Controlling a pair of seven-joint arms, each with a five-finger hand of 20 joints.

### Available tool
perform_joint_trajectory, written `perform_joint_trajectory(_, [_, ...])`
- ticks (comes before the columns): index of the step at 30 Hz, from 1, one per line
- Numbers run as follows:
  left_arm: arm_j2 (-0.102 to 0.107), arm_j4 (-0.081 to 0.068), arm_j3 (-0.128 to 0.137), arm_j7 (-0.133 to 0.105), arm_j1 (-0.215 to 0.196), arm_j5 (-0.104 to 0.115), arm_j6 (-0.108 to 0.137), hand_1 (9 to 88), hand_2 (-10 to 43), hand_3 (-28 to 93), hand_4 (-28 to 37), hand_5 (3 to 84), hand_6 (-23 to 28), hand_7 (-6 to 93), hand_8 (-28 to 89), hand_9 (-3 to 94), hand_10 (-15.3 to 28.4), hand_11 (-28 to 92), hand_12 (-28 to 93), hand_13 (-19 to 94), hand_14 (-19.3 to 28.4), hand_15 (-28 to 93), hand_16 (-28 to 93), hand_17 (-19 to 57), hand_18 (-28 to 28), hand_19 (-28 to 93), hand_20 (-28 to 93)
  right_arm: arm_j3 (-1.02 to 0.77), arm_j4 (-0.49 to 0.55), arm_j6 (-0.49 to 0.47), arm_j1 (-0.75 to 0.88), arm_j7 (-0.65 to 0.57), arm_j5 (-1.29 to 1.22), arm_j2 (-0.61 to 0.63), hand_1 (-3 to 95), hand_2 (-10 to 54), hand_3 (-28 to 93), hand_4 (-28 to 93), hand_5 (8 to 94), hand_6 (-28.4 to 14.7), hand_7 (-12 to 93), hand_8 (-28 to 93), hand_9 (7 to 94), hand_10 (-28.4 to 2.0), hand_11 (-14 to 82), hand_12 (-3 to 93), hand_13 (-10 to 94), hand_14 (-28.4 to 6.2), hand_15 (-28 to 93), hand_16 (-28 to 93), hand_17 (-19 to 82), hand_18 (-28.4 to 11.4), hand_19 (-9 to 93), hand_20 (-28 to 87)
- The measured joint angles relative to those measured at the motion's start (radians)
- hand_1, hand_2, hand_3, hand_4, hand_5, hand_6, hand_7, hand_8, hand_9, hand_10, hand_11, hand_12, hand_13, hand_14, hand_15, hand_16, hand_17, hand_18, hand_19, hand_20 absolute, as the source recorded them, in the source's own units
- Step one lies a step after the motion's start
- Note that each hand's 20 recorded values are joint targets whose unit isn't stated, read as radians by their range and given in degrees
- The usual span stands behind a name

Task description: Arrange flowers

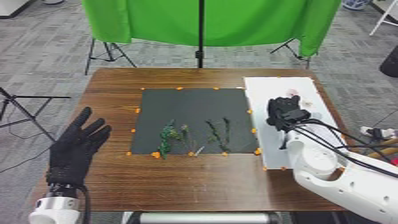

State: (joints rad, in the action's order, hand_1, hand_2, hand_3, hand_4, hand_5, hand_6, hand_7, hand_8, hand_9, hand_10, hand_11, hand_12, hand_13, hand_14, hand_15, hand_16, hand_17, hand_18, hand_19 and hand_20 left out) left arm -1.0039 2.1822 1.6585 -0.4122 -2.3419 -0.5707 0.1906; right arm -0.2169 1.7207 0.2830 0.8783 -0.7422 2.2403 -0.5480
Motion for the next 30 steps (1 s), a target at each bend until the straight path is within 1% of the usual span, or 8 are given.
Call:
perform_joint_trajectory(6, [0.005, 0.002, 0.005, 0.0, -0.006, 0.0, 0.0, 25.2, 5.5, 82, -22.8, 32.8, 6.5, 11.3, -11, 33.3, 19.9, 20, 8, 23, 27.8, 45, -11, -10.7, 28.4, 57, -7, -0.037, 0.013, 0.028, 0.022, 0.01, 0.021, 0.005, 57.6, -9.5, 61, -28, 86.9, 5.1, 19, 0, 88.6, -5.7, 23.5, 35.5, 70, -4.9, 68, 24, 22, -23.4, 73, 40])
perform_joint_trajectory(13, [0.006, 0.012, 0.036, 0.002, -0.027, 0.0, 0.0, 24.7, 5.4, 83, -23.3, 32.9, 6.4, 11.3, -11, 33.7, 20.0, 20, 8, 24, 27.7, 44, -10, -10.7, 28.4, 57, -7, -0.003, 0.062, 0.077, -0.041, 0.115, 0.028, -0.033, 56.2, -9.5, 62, -28, 87.2, 5.3, 19, 0, 88.6, -5.6, 23.9, 35.7, 69, -5.1, 68, 24, 21, -22.1, 74, 41])
perform_joint_trajectory(18, [0.016, 0.021, 0.049, -0.004, -0.042, 0.0, 0.002, 23.6, 5.4, 85, -26.1, 34.2, 6.5, 11.3, -12, 36.3, 21.2, 17, 10, 25, 28.1, 42, -7, -10.8, 28.4, 55, -4, 0.072, 0.009, 0.078, -0.157, 0.246, 0.022, -0.191, 56.5, -9.5, 60, -28, 88.6, 6.6, 19, -1, 88.6, -5.3, 24.0, 34.7, 69, -5.2, 69, 24, 21, -21.7, 74, 42])
perform_joint_trajectory(22, [0.029, 0.023, 0.053, -0.006, -0.042, 0.002, 0.004, 23.5, 5.5, 86, -28.2, 38.6, 9.6, 10.1, -12, 41.8, 26.4, 15, 12, 29, 28.4, 38, -3, -10.8, 28.4, 52, 3, 0.038, -0.088, 0.064, -0.173, 0.352, 0.035, -0.374, 58.7, -9.5, 56, -28, 89.4, 7.2, 20, -3, 88.7, -5.2, 24.4, 34.6, 69, -5.3, 69, 23, 20, -21.7, 74, 42])
perform_joint_trajectory(24, [0.037, 0.023, 0.054, -0.008, -0.04, 0.002, 0.004, 23.9, 5.9, 86, -28.3, 43.0, 13.4, 6.9, -11, 52.1, 28.1, 10, 19, 33, 28.4, 37, 1, -10.7, 28.3, 49, 9, 0.031, -0.125, 0.055, -0.172, 0.376, 0.044, -0.457, 61.3, -9.5, 52, -28, 90.0, 7.2, 19, -4, 88.6, -5.1, 24.9, 34.0, 68, -5.5, 70, 22, 20, -21.4, 74, 42])
perform_joint_trajectory(27, [0.044, 0.022, 0.06, -0.007, -0.033, 0.002, 0.002, 25.6, 7.0, 84, -28.3, 47.2, 18.5, 2.0, -9, 60.9, 28.4, 5, 37, 47, 28.4, 34, 21, -10.1, 28.3, 45, 18, 0.05, -0.149, 0.041, -0.172, 0.375, 0.052, -0.558, 64.2, -9.5, 48, -28, 88.1, 7.6, 23, -9, 84.8, -5.0, 32.2, 30.3, 67, -5.8, 73, 18, 19, -20.5, 73, 42])
perform_joint_trajectory(29, [0.045, 0.021, 0.064, -0.004, -0.023, 0.001, 0.001, 27.4, 8.2, 81, -28.3, 47.5, 21.3, 1.9, -10, 63.9, 28.4, 3, 60, 69, 28.4, 18, 68, -9.1, 28.4, 41, 24, 0.087, -0.151, 0.039, -0.178, 0.368, 0.058, -0.607, 64.5, -9.5, 48, -28, 86.8, 7.3, 25, -11, 82.7, -5.1, 36.0, 28.3, 66, -5.7, 74, 17, 19, -20.1, 73, 42])
perform_joint_trajectory(30, [0.046, 0.021, 0.065, -0.002, -0.016, 0.001, 0.001, 28.3, 8.6, 79, -28.3, 47.3, 22.4, 1.8, -10, 64.2, 28.4, 2, 68, 78, 28.4, 13, 81, -8.4, 28.4, 40, 26, 0.11, -0.152, 0.039, -0.181, 0.363, 0.062, -0.628, 64.4, -9.5, 48, -28, 85.8, 7.2, 26, -12, 81.8, -5.2, 38.0, 27.2, 65, -5.7, 75, 17, 19, -19.9, 73, 42])
